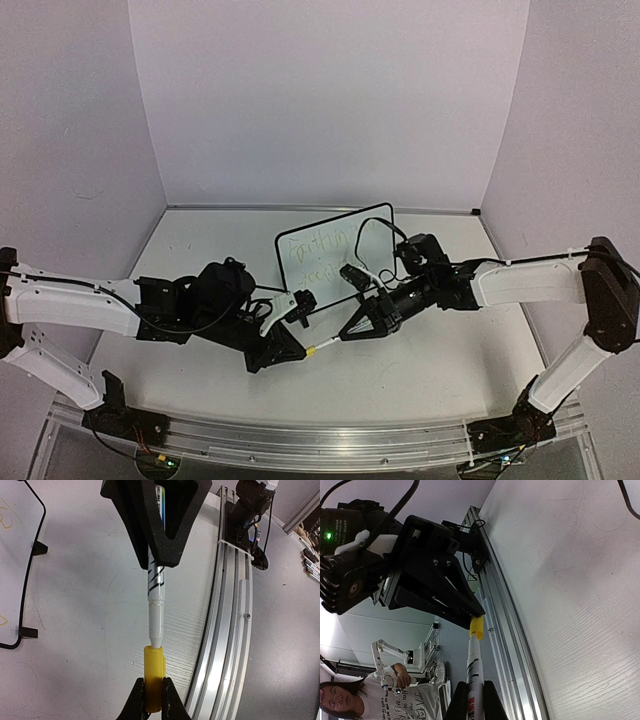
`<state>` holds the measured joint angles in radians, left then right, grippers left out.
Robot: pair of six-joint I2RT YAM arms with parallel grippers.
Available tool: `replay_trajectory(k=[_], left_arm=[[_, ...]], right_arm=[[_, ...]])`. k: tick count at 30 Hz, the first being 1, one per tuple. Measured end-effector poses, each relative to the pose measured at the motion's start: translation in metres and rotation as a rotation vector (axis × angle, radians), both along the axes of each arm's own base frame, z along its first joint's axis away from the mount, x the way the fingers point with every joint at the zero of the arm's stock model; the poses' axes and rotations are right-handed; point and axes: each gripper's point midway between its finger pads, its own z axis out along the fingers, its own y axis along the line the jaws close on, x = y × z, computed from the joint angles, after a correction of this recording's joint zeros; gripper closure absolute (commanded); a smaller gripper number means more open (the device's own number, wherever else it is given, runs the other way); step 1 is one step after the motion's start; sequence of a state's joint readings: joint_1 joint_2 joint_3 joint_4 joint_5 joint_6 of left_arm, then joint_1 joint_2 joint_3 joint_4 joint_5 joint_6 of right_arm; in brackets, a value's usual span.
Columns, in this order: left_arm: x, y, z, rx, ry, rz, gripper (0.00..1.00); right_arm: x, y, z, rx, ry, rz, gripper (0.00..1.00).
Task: Write a sentence on the whiteboard
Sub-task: Insert the whiteboard marker without the cap into the whiteboard marker.
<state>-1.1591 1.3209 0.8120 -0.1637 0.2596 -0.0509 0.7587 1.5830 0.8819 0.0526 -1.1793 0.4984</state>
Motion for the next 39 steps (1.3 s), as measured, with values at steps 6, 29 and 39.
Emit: replay_trajectory(k=[6,29,39], left_arm=[[0.001,-0.002,0.005,-0.022,-0.011,0.000,1.00],[0.011,-0.035,0.050,-0.144,-0.090,-0.045,0.64],[-0.001,-0.003,0.069,-0.219,0.018,0.011,0.32]], right_arm=[[-0.001,0.002,0.001,0.004,-0.004,0.007,1.00],[-0.005,0.008,0.008,0.031,-0.014,0.022,1.00],[-0.003,0.009,0.009,0.034,-0.020,0.017,1.00]])
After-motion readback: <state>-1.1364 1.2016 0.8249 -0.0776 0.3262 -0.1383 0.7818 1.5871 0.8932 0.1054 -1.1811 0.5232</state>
